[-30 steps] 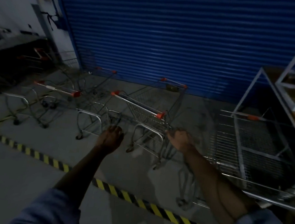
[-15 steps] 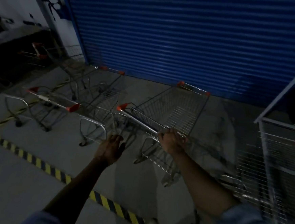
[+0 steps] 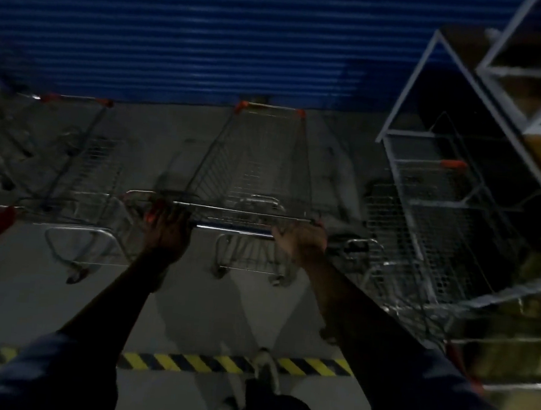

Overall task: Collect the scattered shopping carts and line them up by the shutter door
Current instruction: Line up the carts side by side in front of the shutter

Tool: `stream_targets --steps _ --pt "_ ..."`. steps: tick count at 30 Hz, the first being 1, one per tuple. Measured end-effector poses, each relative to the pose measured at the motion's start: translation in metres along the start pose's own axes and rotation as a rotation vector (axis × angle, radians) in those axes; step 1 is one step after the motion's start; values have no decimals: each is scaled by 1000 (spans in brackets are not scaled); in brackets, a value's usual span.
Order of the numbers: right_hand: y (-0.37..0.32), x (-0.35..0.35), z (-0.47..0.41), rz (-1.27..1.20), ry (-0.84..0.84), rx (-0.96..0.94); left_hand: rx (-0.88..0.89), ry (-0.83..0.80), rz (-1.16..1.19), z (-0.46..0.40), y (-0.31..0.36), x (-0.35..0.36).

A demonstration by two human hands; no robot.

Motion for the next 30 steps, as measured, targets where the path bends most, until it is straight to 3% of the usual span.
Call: stream_targets --steps 3,6,7,10,15,20,27,30 --pt "36 14 35 -31 1 129 27 -268 63 24 45 13" --pt "50 22 73 75 42 160 42 -567 -214 50 58 30" --pt "53 28 83 94 44 174 36 -604 -159 52 64 26" --pt "58 46 113 84 12 236 86 -516 -45 55 86 14" --pt "80 72 164 81 -45 208 198 -675 -161 94 101 35" --pt "110 84 209 101 -36 189 97 -731 -88 142 136 19" --pt "118 81 250 123 25 46 5 -669 29 192 145 27" --pt "127 90 266 121 -4 18 23 -646 -53 222 156 23"
Point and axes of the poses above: each hand's wrist, its own z-axis away from the middle knuckle, its own x-axis out of the palm, y = z × x, the point moved 9 cm from there along -z, towards the middle knuckle, and after that the axes turned 10 degrees about -x, right-handed, at the moved point
